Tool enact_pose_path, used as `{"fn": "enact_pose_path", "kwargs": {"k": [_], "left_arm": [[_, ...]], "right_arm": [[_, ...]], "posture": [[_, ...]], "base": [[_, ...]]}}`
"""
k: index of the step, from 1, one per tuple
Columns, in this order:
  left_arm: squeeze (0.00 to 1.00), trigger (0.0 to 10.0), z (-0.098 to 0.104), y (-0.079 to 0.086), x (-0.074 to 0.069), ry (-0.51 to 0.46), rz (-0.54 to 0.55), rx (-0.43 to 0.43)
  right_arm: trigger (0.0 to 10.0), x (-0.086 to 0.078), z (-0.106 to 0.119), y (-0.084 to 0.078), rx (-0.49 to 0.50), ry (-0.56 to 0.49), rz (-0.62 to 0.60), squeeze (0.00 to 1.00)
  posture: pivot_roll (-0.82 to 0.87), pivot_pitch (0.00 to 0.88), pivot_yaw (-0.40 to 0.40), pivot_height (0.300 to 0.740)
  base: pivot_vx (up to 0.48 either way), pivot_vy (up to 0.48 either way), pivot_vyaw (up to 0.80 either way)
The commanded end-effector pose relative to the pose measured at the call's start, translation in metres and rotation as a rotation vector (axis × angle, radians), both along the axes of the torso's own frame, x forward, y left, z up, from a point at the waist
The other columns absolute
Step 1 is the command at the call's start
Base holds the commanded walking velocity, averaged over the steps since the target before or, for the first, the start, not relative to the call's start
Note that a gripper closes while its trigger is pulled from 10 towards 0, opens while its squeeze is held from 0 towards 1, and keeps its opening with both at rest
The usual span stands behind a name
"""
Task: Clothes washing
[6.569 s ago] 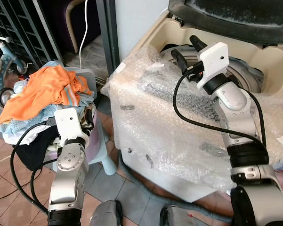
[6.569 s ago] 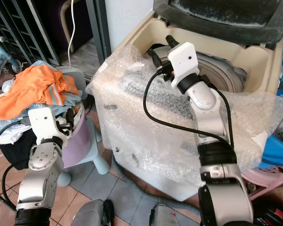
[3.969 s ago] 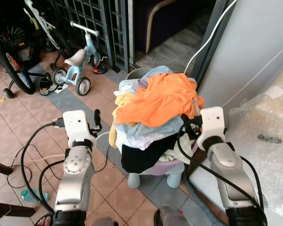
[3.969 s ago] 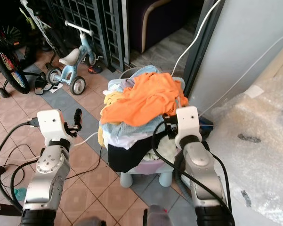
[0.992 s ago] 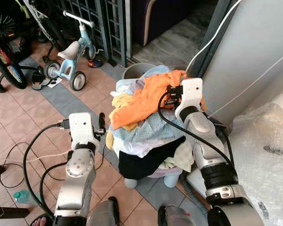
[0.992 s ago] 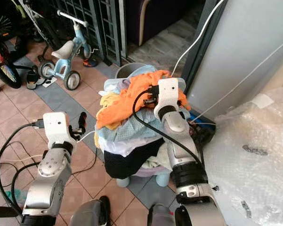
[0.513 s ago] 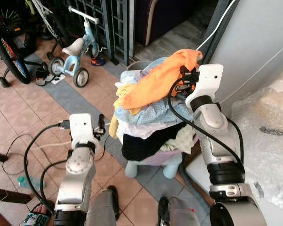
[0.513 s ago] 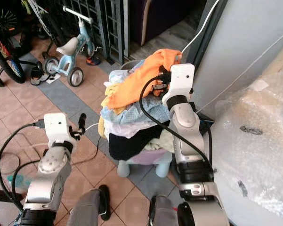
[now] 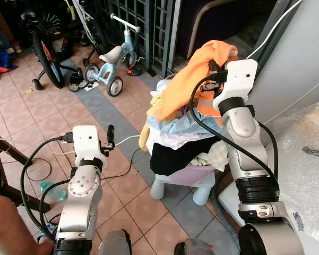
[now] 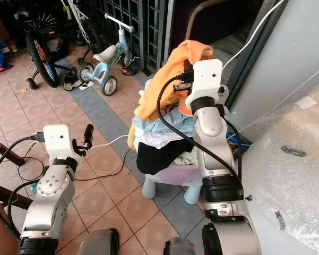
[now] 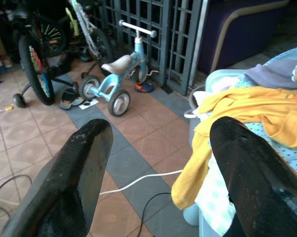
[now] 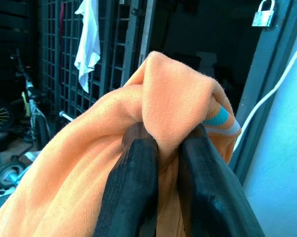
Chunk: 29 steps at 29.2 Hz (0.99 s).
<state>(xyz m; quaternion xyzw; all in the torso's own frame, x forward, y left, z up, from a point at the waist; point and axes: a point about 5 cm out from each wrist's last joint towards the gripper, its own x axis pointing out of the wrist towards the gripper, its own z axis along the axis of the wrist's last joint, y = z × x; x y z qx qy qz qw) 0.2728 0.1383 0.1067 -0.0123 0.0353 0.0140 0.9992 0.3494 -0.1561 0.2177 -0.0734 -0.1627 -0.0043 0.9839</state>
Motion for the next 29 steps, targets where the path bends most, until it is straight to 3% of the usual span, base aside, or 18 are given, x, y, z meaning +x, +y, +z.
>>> {"fn": "enact_pose_path", "kwargs": {"k": [1, 6, 7, 9, 16, 20, 29], "left_arm": [[0.0, 10.0, 0.001, 0.004, 0.0, -0.002, 0.006, 0.011], [0.0, 10.0, 0.0, 0.004, 0.0, -0.001, 0.003, 0.01], [0.0, 10.0, 0.0, 0.004, 0.001, -0.001, 0.003, 0.008], [0.0, 10.0, 0.0, 0.003, 0.001, -0.004, 0.013, -0.005], [0.0, 10.0, 0.001, 0.002, 0.001, -0.005, 0.012, -0.01], [0.0, 10.0, 0.0, 0.001, 0.001, -0.003, 0.014, -0.011], [0.0, 10.0, -0.001, 0.001, 0.001, 0.002, 0.014, -0.013]], "right_arm": [[10.0, 0.003, 0.016, -0.002, 0.004, -0.06, -0.025, 0.0], [10.0, 0.01, 0.029, -0.022, -0.033, -0.103, -0.111, 0.0], [10.0, 0.011, 0.036, -0.032, -0.05, -0.122, -0.16, 0.0], [10.0, 0.013, 0.046, -0.049, -0.061, -0.149, -0.242, 0.0], [10.0, 0.015, 0.06, -0.08, -0.106, -0.18, -0.41, 0.0], [10.0, 0.014, 0.06, -0.096, -0.153, -0.158, -0.522, 0.0], [10.0, 0.011, 0.047, -0.126, -0.114, -0.054, -0.667, 0.0]], "posture": [[-0.01, 0.105, 0.008, 0.74], [-0.01, 0.106, 0.01, 0.74], [-0.01, 0.106, 0.01, 0.74], [-0.01, 0.108, 0.01, 0.74], [-0.01, 0.108, 0.007, 0.74], [-0.01, 0.109, 0.007, 0.74], [-0.02, 0.111, 0.007, 0.74]], "base": [[0.289, -0.375, -0.73], [0.286, -0.375, -0.75], [0.274, -0.364, -0.75], [0.0, 0.0, -0.75], [0.0, 0.0, -0.74], [0.0, 0.0, -0.74], [0.0, 0.0, -0.75]]}}
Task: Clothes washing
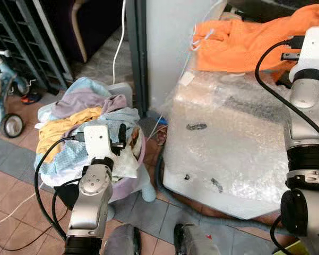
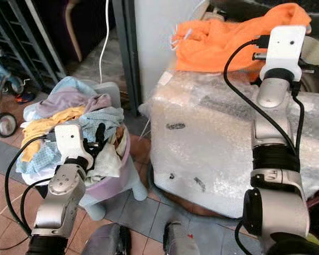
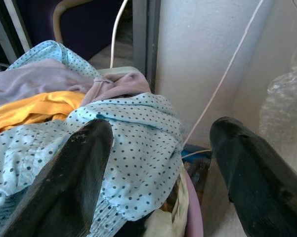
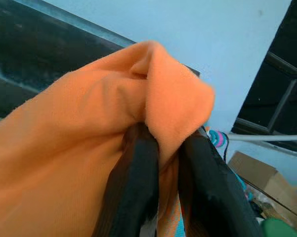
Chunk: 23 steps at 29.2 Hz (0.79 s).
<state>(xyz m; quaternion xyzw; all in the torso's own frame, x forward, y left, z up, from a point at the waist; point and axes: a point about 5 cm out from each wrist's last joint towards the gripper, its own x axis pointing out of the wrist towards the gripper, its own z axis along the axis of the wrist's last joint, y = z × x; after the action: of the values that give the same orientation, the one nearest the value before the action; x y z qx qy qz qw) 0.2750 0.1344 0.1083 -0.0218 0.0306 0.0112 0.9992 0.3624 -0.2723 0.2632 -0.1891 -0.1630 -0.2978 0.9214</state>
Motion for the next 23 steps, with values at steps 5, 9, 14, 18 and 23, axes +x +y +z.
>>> {"fn": "enact_pose_path", "kwargs": {"k": [5, 9, 14, 18, 23], "left_arm": [[0.0, 10.0, -0.002, 0.004, -0.001, 0.01, 0.016, 0.003], [0.0, 10.0, -0.002, 0.003, -0.001, 0.011, 0.014, 0.006], [0.0, 10.0, -0.005, 0.0, -0.002, 0.034, -0.035, -0.021], [0.0, 10.0, -0.005, -0.002, -0.002, 0.041, -0.052, -0.022], [0.0, 10.0, -0.005, -0.001, -0.002, 0.04, -0.05, -0.018]], "right_arm": [[10.0, 0.009, -0.018, -0.012, 0.076, 0.161, 0.0, 0.0], [10.0, 0.017, -0.04, 0.001, 0.195, 0.287, 0.173, 1.0], [10.0, 0.02, -0.043, 0.013, 0.155, 0.318, 0.245, 1.0], [10.0, 0.022, -0.045, 0.023, 0.131, 0.319, 0.288, 1.0], [10.0, 0.018, -0.021, 0.027, 0.117, 0.137, 0.318, 1.0]], "posture": [[-0.02, 0.112, 0.008, 0.74], [-0.02, 0.112, 0.009, 0.74], [-0.02, 0.111, 0.011, 0.74], [-0.02, 0.11, 0.012, 0.74], [-0.02, 0.111, 0.013, 0.74]], "base": [[0.0, 0.0, -0.15], [0.0, 0.0, 0.0], [0.0, 0.0, 0.0], [0.0, 0.0, 0.0], [0.0, 0.0, 0.0]]}}
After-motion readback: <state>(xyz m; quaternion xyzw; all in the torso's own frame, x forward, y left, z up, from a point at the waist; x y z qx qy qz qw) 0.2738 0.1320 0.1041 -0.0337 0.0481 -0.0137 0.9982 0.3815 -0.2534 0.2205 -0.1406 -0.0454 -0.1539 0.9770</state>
